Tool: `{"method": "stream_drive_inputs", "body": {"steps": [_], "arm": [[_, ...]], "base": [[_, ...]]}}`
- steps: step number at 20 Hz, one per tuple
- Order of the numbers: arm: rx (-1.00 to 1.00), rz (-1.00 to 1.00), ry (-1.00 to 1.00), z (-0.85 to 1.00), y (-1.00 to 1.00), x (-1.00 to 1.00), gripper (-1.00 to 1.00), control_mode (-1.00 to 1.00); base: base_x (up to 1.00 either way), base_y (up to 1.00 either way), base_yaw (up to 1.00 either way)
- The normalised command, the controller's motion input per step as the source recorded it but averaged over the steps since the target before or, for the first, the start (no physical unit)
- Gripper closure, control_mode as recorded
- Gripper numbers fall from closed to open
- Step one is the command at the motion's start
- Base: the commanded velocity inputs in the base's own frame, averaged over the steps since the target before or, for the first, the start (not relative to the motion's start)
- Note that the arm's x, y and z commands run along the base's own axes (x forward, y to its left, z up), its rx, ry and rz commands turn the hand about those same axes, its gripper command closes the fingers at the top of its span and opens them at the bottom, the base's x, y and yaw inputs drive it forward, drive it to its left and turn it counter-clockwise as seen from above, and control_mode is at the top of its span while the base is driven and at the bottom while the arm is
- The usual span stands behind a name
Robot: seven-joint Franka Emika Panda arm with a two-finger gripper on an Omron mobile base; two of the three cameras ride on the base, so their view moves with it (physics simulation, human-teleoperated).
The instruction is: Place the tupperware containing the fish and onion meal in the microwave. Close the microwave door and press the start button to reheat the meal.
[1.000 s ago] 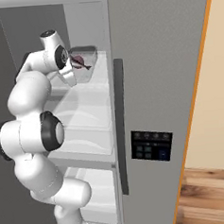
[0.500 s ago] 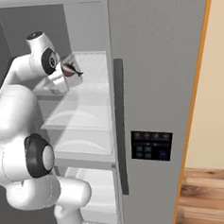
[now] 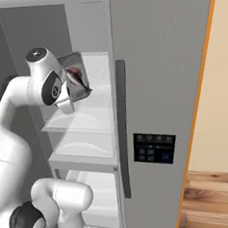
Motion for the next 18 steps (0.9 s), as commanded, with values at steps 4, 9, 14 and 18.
{"method": "stream_drive_inputs", "body": {"steps": [4,9,14,18], "arm": [[0.25,0.0,-0.08,0.39,-0.46,-1.0,1.0,-1.0],[0.06,0.0,0.01,0.17,-0.02,-0.85,1.0,-1.0],[0.0,-0.01,0.16,0.0,0.0,-0.59,1.0,-1.0],[0.0,-0.13,0.05,0.0,-0.14,-0.21,1.0,-1.0]], "base": [[0.0,0.0,0.0],[0.0,0.0,0.0],[0.0,0.0,0.0],[0.0,0.0,0.0]]}}
